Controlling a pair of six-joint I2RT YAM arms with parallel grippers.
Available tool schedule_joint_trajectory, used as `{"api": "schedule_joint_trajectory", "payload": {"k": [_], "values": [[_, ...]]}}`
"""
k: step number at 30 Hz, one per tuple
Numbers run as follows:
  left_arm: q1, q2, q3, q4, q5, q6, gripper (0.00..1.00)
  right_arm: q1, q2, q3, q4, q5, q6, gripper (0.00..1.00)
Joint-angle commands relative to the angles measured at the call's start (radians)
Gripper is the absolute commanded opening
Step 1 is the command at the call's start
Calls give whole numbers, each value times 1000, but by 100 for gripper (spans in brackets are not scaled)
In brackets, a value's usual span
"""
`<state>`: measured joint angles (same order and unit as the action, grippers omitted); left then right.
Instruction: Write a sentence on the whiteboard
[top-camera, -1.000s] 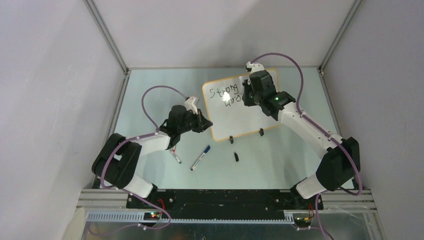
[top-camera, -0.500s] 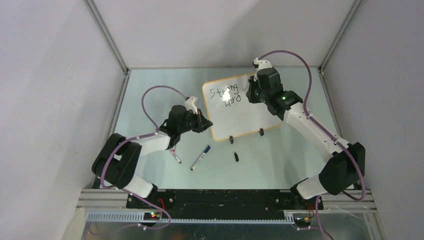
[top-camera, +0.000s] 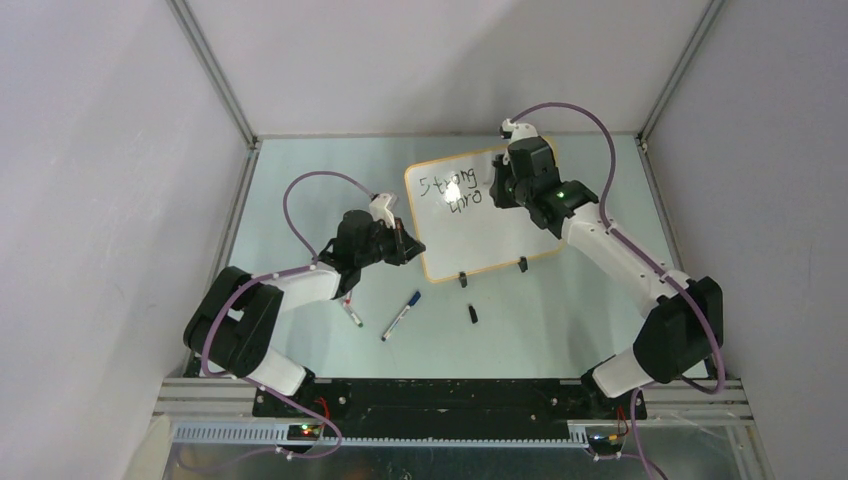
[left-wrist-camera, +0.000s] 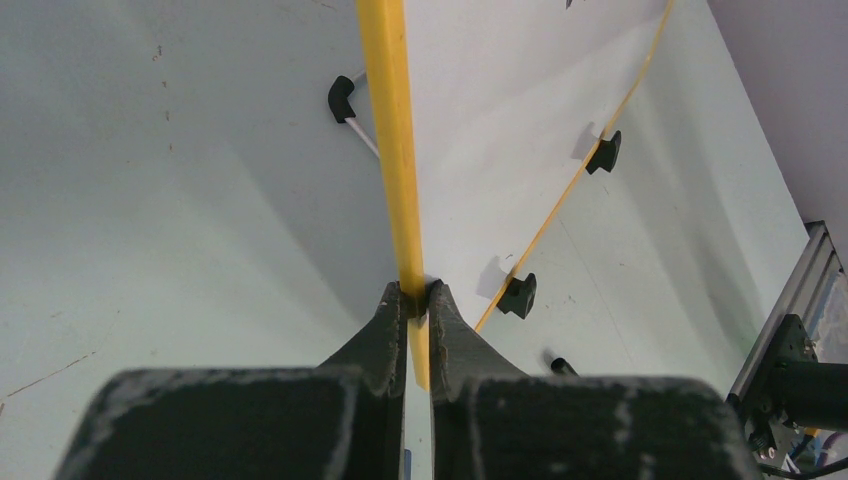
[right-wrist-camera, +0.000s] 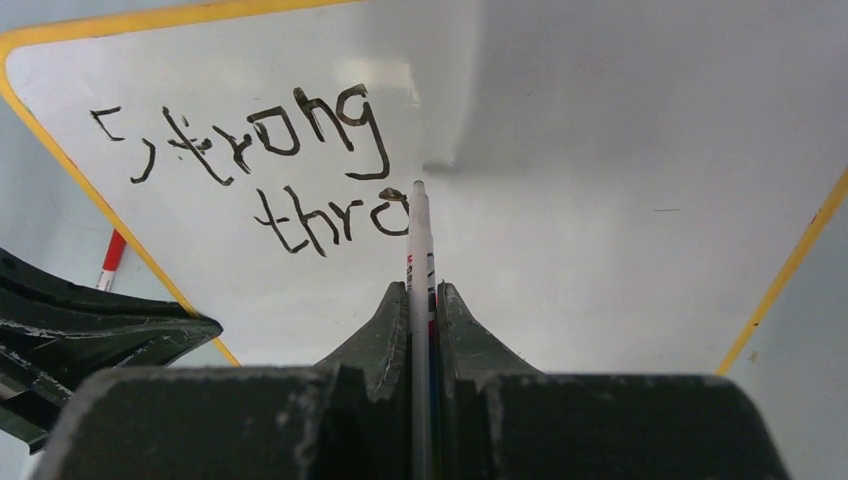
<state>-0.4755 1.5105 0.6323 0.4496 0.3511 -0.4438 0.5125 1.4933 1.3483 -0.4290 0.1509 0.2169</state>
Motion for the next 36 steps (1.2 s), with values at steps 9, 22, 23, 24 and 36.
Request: {"api": "schedule_joint_trajectory", "payload": {"k": [9, 22, 23, 24, 36], "values": [[-14, -17, 23, -38, -23, 50, 0, 0, 27, 9, 37, 29, 4, 0], [-14, -19, 23, -37, -23, 50, 0, 0, 45, 8, 38, 49, 4, 0], [-14, -19, 24, -38, -24, 50, 0, 0, 46, 8, 38, 48, 3, 0], [-13, -18, 24, -38, -23, 50, 0, 0, 48, 9, 40, 48, 4, 0], [-14, -20, 24, -37, -25, 50, 0, 3, 47, 6, -5, 45, 17, 0]]}}
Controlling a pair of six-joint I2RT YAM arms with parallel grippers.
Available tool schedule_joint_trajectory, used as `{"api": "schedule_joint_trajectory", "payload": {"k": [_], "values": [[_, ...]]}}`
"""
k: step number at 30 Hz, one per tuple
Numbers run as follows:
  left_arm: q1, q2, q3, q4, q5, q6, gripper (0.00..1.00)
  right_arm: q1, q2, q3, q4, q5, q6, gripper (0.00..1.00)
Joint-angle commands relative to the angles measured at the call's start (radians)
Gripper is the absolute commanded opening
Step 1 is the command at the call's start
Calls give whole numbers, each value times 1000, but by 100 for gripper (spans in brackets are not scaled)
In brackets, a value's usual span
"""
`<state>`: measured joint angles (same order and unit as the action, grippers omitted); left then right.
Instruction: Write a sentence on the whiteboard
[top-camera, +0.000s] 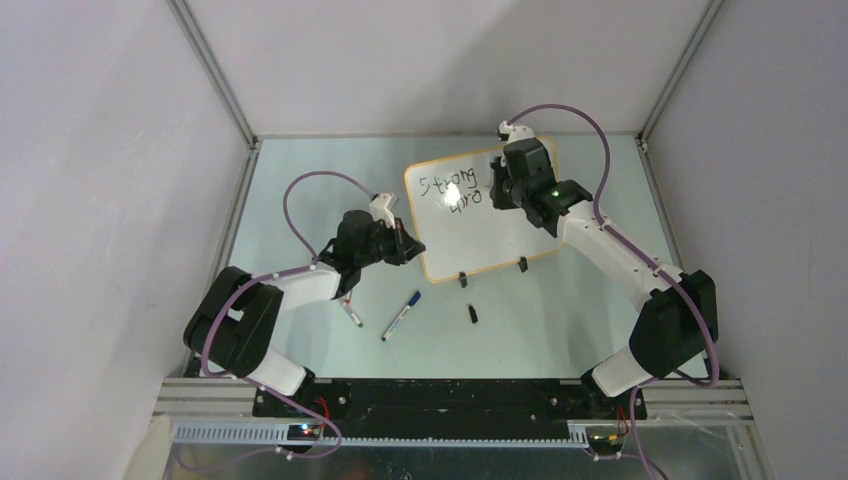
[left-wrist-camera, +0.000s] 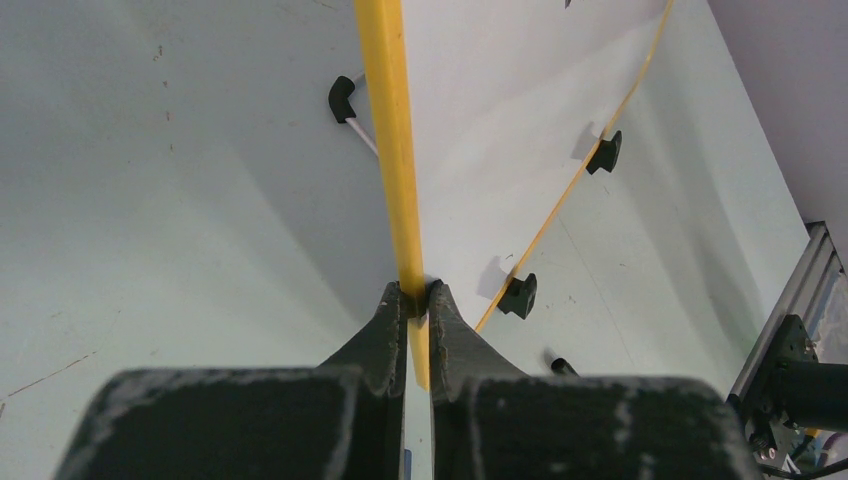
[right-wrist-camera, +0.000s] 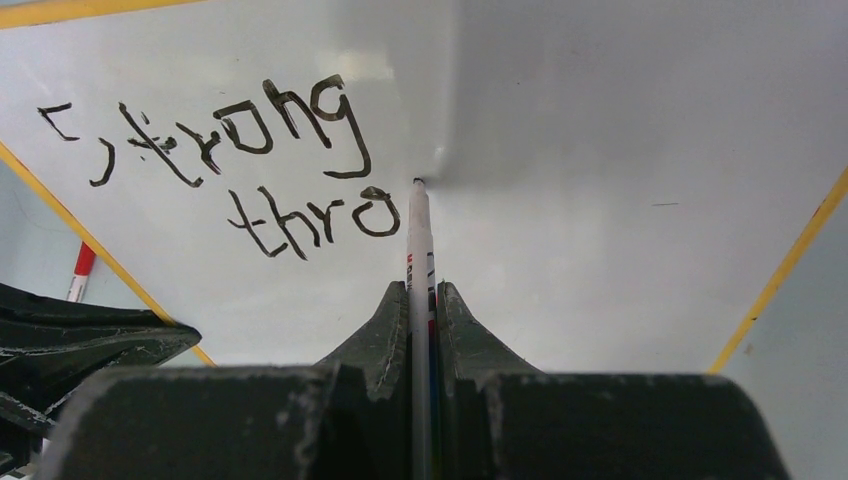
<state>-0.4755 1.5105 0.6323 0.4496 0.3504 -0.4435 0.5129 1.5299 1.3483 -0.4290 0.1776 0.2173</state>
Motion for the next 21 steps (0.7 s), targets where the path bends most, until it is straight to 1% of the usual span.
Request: {"api": "schedule_joint_trajectory", "payload": {"k": [1, 12, 21], "values": [[-14, -21, 24, -38, -24, 49, 0, 4, 10, 5, -7, 18, 16, 0], [-15, -20, 22, -36, -23, 48, 0, 11, -14, -46, -9, 13, 20, 0], [-19, -20, 23, -36, -22, 48, 0, 6, -25, -49, -14, 61, 14, 0]]}}
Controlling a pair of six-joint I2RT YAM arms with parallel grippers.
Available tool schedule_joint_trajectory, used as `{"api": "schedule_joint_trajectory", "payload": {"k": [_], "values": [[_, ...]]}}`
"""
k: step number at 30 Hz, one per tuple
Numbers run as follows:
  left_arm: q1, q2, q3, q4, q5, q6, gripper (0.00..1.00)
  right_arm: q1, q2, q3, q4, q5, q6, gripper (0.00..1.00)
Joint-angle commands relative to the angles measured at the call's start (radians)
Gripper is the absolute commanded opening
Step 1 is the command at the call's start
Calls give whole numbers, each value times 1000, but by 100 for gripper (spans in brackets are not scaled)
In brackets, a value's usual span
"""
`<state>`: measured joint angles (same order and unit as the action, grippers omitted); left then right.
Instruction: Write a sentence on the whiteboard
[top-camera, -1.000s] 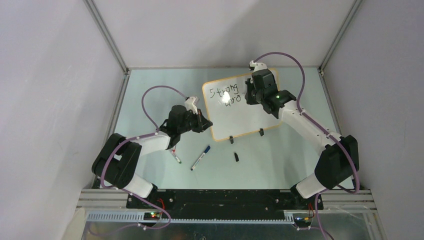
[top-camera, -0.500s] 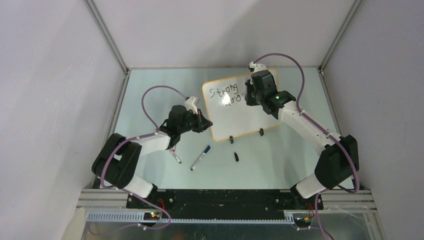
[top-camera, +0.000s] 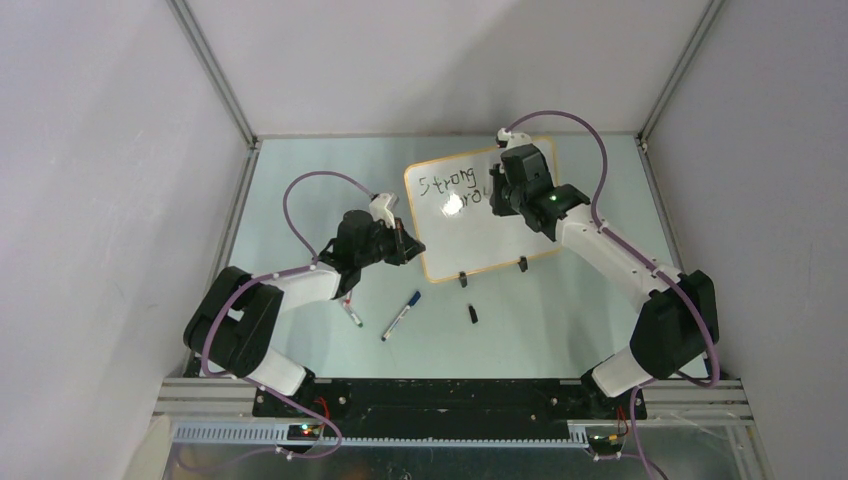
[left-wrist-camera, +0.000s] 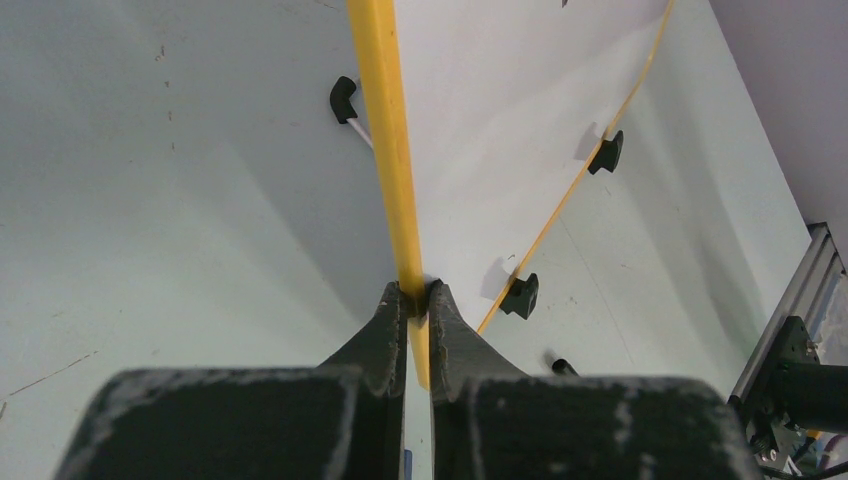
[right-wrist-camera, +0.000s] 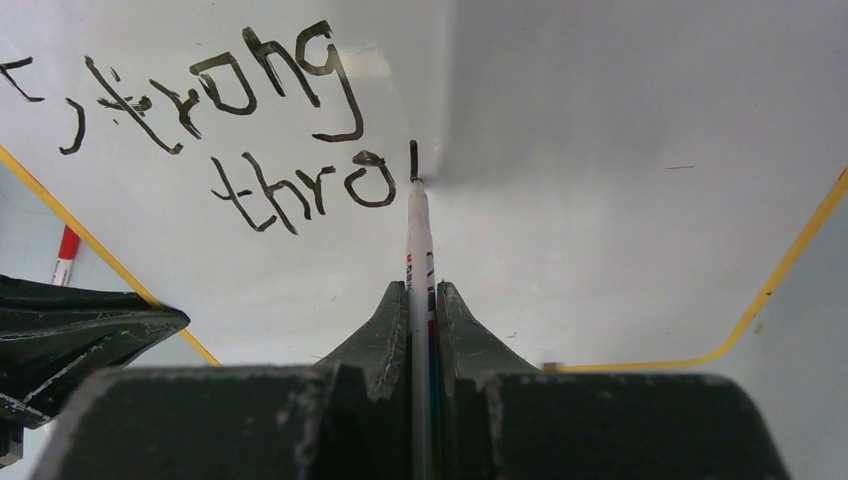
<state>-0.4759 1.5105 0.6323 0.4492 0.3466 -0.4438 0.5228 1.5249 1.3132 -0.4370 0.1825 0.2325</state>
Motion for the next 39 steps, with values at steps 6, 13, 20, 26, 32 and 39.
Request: {"api": "schedule_joint_trajectory", "payload": {"k": [6, 13, 20, 26, 32, 39], "values": [[-19, -18, 24, -35, -20, 49, 0, -11, -27, -13, 5, 55, 2, 0], [-20, -20, 23, -38, -21, 50, 0, -21, -32, -13, 39, 34, -3, 0], [-20, -22, 24, -38, -21, 51, 0, -36, -24, 15, 43, 11, -1, 0], [-21, -22, 24, -38, -21, 52, 0, -36, -6, 47, 39, 2, -1, 0], [-21, -22, 23, -41, -23, 51, 0, -35, 6, 73, 32, 2, -3, 0], [-21, -22, 24, -40, -23, 53, 0, -36, 9, 78, 26, 0, -3, 0]]}}
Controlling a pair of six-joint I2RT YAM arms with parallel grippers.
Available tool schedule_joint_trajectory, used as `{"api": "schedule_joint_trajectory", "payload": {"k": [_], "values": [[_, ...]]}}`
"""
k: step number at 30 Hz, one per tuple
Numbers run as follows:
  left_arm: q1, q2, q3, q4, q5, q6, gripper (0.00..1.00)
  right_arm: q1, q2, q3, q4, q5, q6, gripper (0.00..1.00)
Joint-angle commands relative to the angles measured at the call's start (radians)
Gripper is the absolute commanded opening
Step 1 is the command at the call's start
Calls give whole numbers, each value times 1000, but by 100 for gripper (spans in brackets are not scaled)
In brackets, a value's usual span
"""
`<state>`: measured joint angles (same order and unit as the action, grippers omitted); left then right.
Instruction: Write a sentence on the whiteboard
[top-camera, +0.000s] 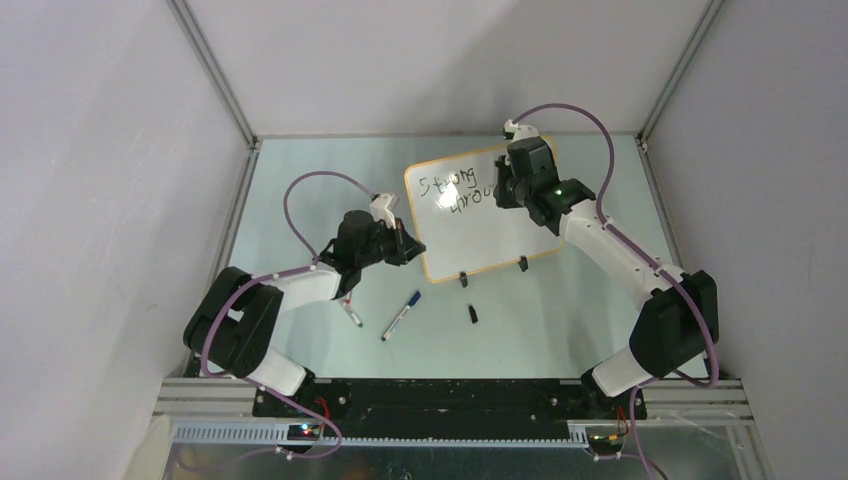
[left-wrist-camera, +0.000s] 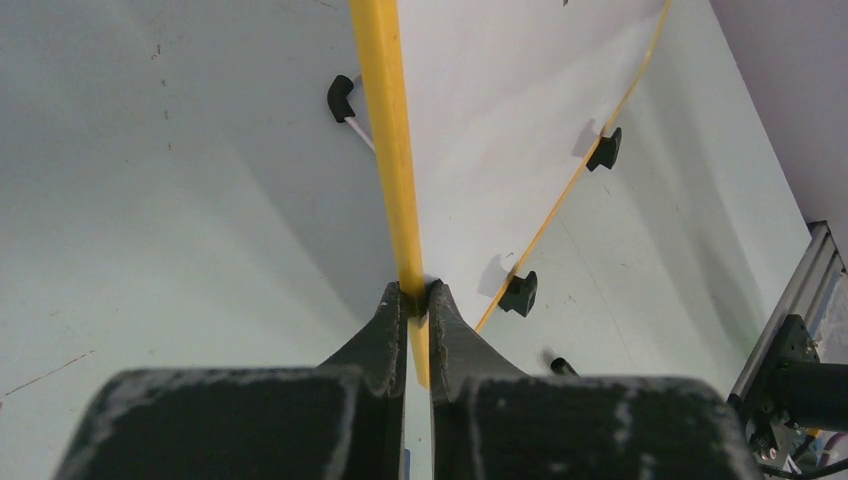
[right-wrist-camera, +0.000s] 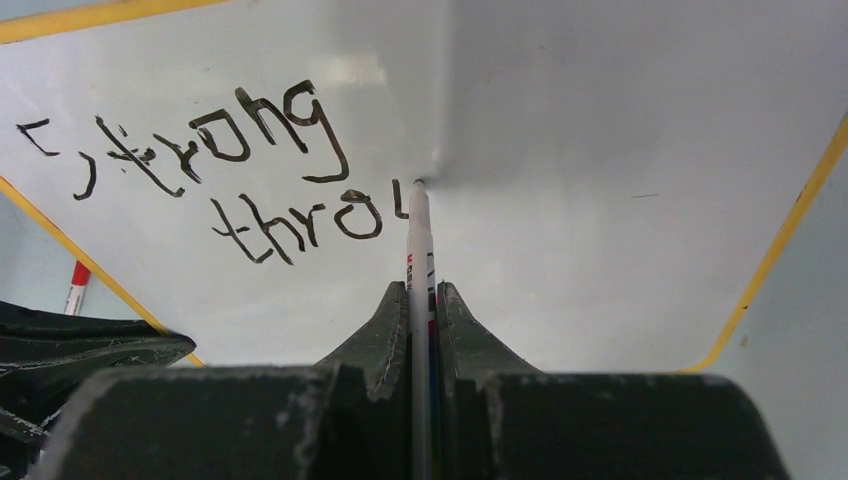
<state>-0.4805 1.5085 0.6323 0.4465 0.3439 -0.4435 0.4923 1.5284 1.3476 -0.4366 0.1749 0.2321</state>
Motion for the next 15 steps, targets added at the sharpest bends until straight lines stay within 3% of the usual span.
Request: {"api": "schedule_joint_trajectory", "payload": {"k": [1, 15], "values": [[-17, -20, 25, -38, -21, 54, 0, -5, 5, 44, 25, 9, -3, 0], [-16, -20, 25, -40, -21, 54, 0, -4, -23, -18, -12, 16, 16, 0]]}}
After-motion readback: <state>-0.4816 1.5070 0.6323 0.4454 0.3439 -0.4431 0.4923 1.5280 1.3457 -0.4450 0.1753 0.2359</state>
